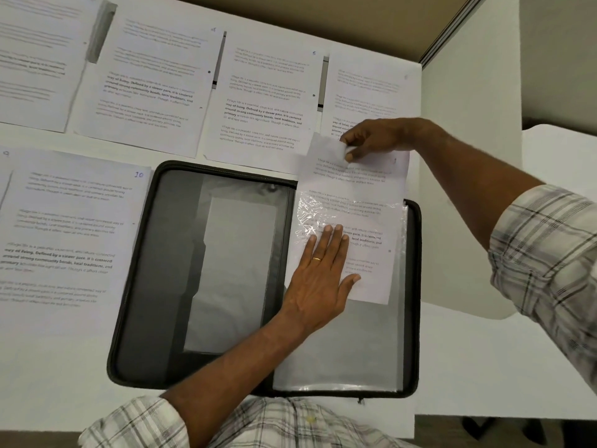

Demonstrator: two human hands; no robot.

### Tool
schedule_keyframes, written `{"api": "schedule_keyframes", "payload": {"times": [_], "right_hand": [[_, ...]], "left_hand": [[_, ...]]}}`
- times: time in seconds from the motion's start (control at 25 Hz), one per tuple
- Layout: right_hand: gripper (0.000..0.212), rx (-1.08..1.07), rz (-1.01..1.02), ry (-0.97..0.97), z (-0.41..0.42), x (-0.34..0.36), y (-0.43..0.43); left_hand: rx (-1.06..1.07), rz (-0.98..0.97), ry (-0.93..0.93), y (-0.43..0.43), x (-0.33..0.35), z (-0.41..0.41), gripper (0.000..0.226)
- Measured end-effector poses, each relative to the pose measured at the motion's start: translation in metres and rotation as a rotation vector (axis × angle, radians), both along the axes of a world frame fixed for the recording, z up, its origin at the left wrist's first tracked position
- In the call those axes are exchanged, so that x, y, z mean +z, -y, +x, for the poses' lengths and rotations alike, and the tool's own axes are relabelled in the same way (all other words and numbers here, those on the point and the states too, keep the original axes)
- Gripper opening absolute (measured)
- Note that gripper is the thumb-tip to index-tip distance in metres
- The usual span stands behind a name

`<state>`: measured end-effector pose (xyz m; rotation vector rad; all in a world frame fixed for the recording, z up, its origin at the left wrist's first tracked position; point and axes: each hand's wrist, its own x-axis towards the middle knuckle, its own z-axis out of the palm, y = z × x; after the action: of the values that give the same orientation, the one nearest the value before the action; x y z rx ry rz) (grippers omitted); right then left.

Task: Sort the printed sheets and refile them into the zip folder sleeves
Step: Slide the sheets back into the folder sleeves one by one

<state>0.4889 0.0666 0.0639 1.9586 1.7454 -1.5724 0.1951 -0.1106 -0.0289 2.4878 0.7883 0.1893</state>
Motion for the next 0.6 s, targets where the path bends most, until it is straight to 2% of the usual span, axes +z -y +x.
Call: {"api": "schedule_keyframes", "payload": {"times": [0.16,0.28,0.44,0.6], "right_hand": [[0.014,-0.017,-0.084,-0.083,-0.014,-0.009,0.020],[0.015,-0.014,-0.059,-0.110,-0.022,-0.013,0.034],[0.023,-0.088,-0.015,-0.091,-0.023,-0.003,0.040],[0.015,-0.035,0.058,-0.027,-0.033,-0.006,0.049]], "left_hand": [[-0.003,-0.010,-0.040,0.002,-0.003,0.004,0.075],[0.000,-0.008,-0.045,0.002,-0.001,0.005,0.076],[0.004,0.010,-0.040,0.004,0.002,0.001,0.077],[0.017,0.028,-0.045,0.010,0.002,-0.007,0.077]]}}
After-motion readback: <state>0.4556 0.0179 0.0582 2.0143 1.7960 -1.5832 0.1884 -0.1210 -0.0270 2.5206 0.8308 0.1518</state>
